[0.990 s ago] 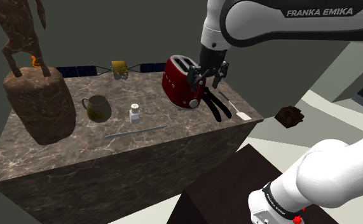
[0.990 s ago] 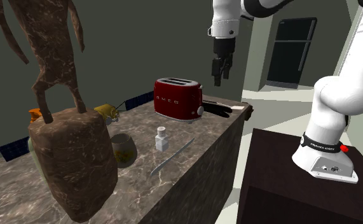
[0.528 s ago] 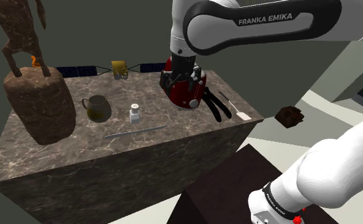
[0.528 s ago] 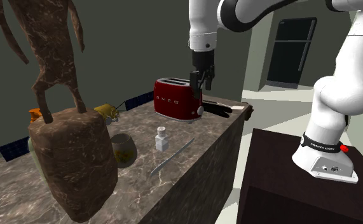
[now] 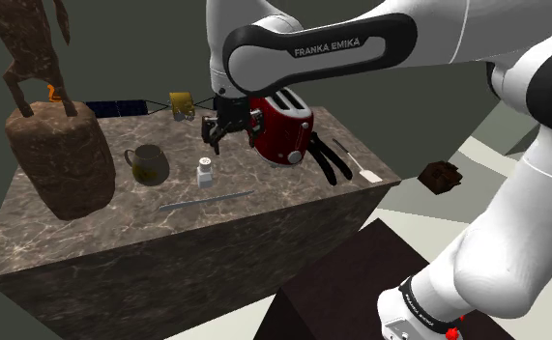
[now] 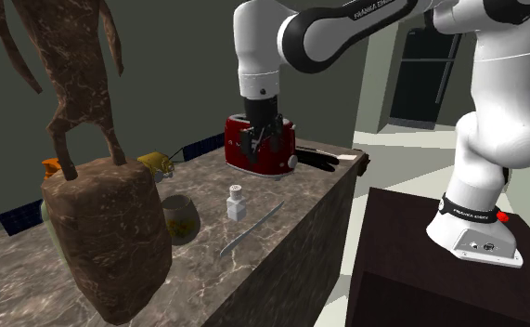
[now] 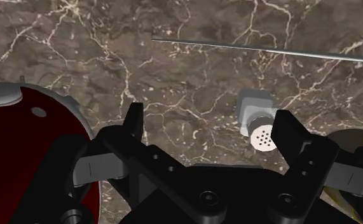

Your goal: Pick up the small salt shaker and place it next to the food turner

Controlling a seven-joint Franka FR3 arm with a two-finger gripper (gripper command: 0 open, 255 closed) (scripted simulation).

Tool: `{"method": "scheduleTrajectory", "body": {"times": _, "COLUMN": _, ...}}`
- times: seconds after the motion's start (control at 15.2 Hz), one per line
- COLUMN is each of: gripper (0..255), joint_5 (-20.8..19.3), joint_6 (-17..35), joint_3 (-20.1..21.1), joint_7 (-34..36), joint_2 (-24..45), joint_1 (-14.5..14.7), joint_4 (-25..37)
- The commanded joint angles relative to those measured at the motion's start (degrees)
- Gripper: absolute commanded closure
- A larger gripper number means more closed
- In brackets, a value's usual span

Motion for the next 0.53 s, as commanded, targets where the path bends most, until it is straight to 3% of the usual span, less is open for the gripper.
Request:
{"method": "scheduleTrajectory", "body": {"times": 0.0, "gripper": 0, "joint_5": -1.9, "joint_6": -0.3, "joint_3": 0.0, "joint_7": 2.1, "joint_2": 5.0, "joint_1": 1.4, "joint_4": 4.6}}
{"method": "scheduleTrajectory", "body": {"times": 0.33, "gripper": 0, "joint_5": -5.7, "joint_6": -2.5, "joint_3": -0.8, "joint_7": 5.7, "joint_2": 17.0, "joint_1": 5.7, "joint_4": 17.8}}
{"method": "scheduleTrajectory", "body": {"times": 0.46, "gripper": 0, "joint_5": -5.9, "joint_6": -1.1, "joint_3": -1.0, "joint_7": 5.9, "joint_2": 17.3, "joint_1": 5.6, "joint_4": 16.6}}
